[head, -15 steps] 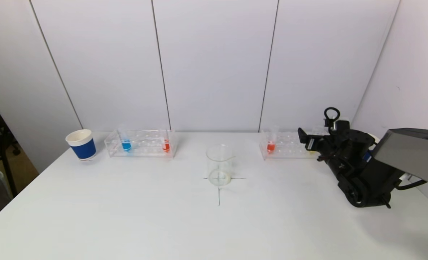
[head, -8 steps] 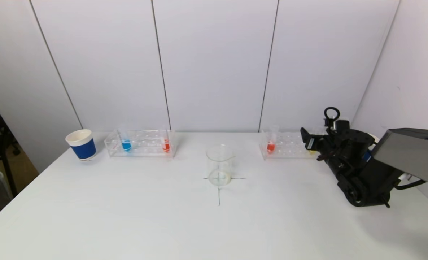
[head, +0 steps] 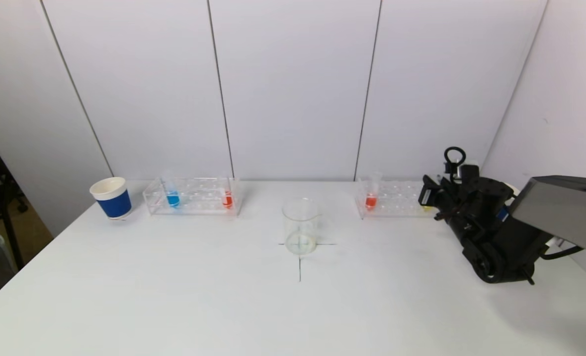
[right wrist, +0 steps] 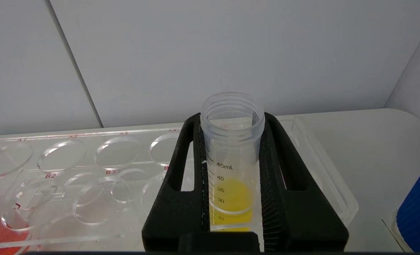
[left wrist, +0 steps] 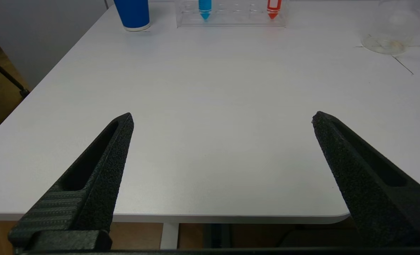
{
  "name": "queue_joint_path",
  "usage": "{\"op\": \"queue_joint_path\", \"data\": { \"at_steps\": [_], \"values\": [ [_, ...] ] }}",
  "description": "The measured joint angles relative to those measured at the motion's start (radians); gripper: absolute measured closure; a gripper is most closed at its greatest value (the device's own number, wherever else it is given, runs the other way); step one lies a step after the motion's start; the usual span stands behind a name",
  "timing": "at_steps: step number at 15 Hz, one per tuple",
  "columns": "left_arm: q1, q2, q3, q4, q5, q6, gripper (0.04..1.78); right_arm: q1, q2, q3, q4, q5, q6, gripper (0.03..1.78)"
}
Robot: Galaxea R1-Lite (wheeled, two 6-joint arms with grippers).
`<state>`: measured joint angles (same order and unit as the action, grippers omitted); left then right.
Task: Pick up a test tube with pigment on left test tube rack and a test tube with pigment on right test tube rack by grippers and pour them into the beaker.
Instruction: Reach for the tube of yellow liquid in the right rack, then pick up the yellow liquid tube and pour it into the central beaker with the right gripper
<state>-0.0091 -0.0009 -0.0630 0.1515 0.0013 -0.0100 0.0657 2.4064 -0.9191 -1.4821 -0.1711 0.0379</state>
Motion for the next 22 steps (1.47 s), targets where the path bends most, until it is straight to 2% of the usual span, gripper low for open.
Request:
{"op": "queue_joint_path", "data": {
  "at_steps": [13,22],
  "values": [
    [0.000,0.000,0.000,0.000,0.000,0.000,0.06,0.000,-0.012,0.003,0.003,0.000,-0.010,1.35],
    [0.000,0.000,0.000,0.000,0.000,0.000,0.06,0.001,-0.097,0.025,0.034,0.004,-0.030,1.35]
  ]
}}
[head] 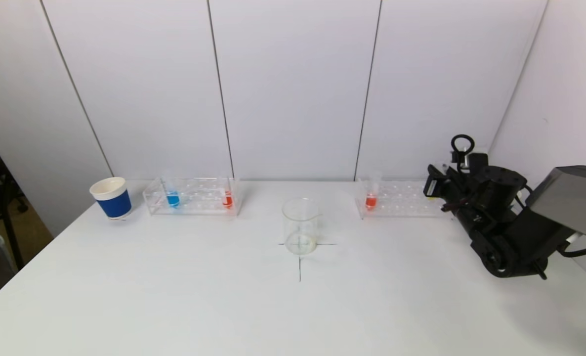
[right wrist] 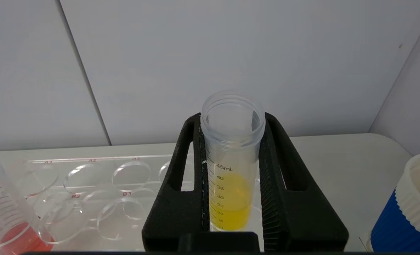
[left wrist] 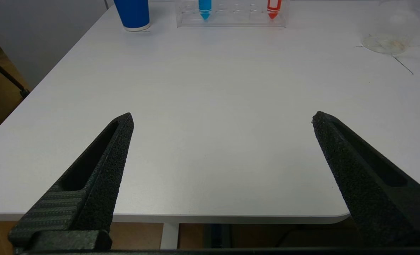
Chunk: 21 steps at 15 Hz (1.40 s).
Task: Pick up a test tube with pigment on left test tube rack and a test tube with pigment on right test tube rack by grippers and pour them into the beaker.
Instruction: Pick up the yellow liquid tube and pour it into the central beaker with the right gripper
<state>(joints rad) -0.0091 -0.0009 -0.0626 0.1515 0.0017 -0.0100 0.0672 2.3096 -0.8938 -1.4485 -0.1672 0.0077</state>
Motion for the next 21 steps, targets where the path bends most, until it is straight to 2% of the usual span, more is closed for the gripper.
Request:
{"op": "queue_joint_path", "data": {
  "at_steps": [7,11,15,21],
  "values": [
    [0.000,0.000,0.000,0.000,-0.001,0.000,0.06,0.003,-0.073,0.001,0.034,0.003,0.000,1.35],
    [0.000,0.000,0.000,0.000,0.000,0.000,0.06,0.014,-0.135,-0.008,0.099,0.008,-0.002,1.35],
    [0.000,0.000,0.000,0.000,0.000,0.000,0.06,0.023,-0.217,-0.057,0.231,0.020,-0.002,1.35],
    [0.000,0.000,0.000,0.000,0.000,0.000,0.06,0.047,-0.343,-0.209,0.483,0.049,-0.029,1.35]
  ]
}}
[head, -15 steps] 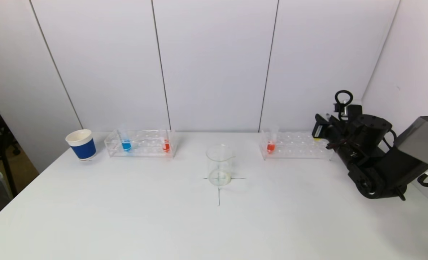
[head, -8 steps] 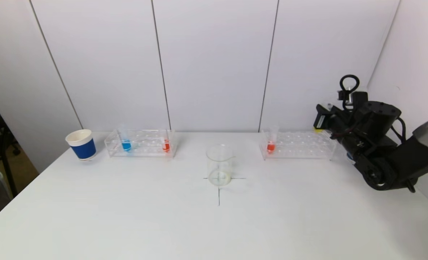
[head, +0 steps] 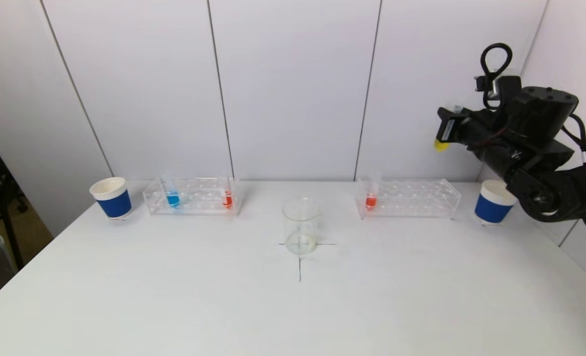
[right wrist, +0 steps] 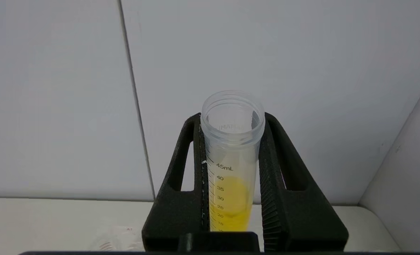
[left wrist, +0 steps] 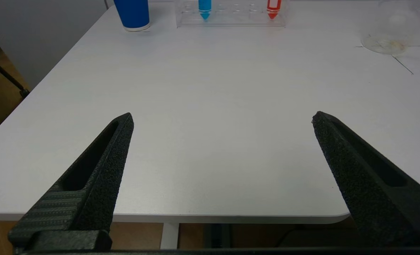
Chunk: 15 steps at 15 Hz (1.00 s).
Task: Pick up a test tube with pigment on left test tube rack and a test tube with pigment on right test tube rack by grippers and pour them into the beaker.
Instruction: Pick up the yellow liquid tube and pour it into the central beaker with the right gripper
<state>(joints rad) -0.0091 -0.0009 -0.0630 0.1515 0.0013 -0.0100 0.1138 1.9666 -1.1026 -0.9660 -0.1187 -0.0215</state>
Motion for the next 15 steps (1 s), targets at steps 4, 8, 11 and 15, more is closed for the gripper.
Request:
{"op": "queue_joint_path", "data": {
  "at_steps": [4,8,11,15],
  "values": [
    [0.000,0.000,0.000,0.000,0.000,0.000,0.06,0.058,-0.057,-0.096,0.132,0.003,-0.010,1.35],
    [0.000,0.000,0.000,0.000,0.001,0.000,0.06,0.100,-0.076,-0.155,0.161,0.005,-0.042,1.35],
    [0.000,0.000,0.000,0.000,0.000,0.000,0.06,0.136,-0.079,-0.173,0.201,0.035,-0.083,1.35],
    [0.000,0.000,0.000,0.000,0.000,0.000,0.06,0.184,-0.079,-0.189,0.229,0.103,-0.111,1.35]
  ]
}}
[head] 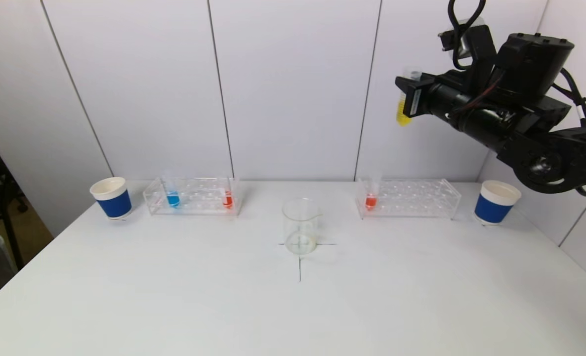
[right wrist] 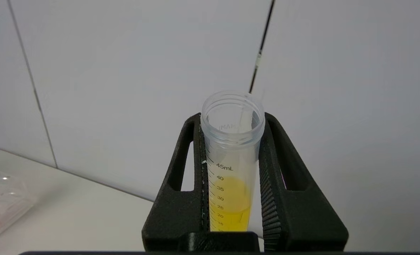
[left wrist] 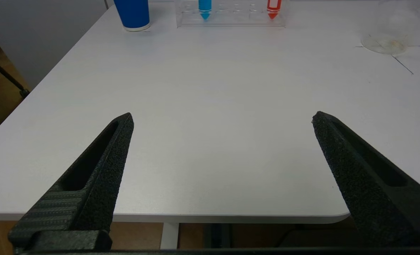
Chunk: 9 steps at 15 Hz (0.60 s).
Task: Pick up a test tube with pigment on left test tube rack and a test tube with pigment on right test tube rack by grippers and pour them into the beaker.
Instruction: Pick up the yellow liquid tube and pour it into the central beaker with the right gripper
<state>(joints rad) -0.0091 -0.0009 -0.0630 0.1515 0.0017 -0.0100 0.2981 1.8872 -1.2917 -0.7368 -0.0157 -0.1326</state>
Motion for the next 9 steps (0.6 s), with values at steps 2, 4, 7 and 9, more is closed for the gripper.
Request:
{"op": "queue_joint_path", "data": {
  "at_steps": [2,4,7,9],
  "values": [
    [0.000,0.000,0.000,0.000,0.000,0.000,0.06,0.026,0.000,-0.002,-0.003,0.038,-0.038,1.35],
    [0.000,0.000,0.000,0.000,0.000,0.000,0.06,0.064,0.001,-0.002,-0.006,0.056,-0.061,1.35],
    [0.000,0.000,0.000,0.000,0.000,0.000,0.06,0.125,0.008,-0.001,-0.014,0.062,-0.071,1.35],
    [0.000,0.000,0.000,0.000,0.000,0.000,0.06,0.145,0.014,0.009,-0.015,0.100,-0.098,1.35]
  ]
}}
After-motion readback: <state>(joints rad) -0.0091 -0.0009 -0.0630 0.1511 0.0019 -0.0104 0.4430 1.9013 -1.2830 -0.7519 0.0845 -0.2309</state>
